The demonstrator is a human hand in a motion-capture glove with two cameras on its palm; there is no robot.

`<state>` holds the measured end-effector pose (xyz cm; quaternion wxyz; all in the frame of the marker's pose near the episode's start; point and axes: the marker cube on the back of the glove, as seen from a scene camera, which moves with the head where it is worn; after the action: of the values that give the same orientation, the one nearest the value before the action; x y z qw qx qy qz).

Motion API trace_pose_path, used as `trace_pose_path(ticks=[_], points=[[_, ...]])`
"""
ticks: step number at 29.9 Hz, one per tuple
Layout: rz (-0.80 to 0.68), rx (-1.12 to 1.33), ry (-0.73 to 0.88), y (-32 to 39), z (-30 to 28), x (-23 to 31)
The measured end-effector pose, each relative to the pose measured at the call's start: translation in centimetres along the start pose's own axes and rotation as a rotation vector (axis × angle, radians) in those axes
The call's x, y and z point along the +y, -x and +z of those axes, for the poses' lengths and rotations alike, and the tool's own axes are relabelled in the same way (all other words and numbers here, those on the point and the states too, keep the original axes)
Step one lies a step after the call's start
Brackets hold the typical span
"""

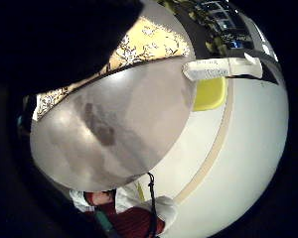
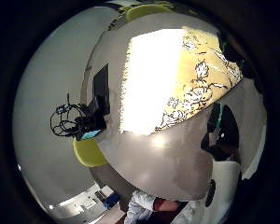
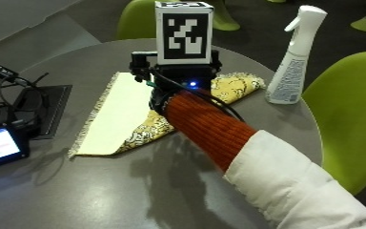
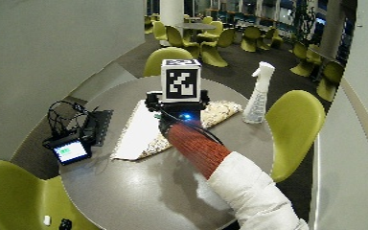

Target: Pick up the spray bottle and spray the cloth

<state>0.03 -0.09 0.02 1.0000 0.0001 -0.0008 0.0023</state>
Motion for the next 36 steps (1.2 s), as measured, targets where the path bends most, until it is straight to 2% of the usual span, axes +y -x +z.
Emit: trace_pose_path(ticks=[24, 31, 36], points=[[-0.006, 0.003, 0.034, 0.5, 0.3, 0.3], [-0.080, -0.192, -0.043, -0.9, -0.1, 1.4], [-0.111, -0.491, -0.233, -5.5, -1.6, 1.7]])
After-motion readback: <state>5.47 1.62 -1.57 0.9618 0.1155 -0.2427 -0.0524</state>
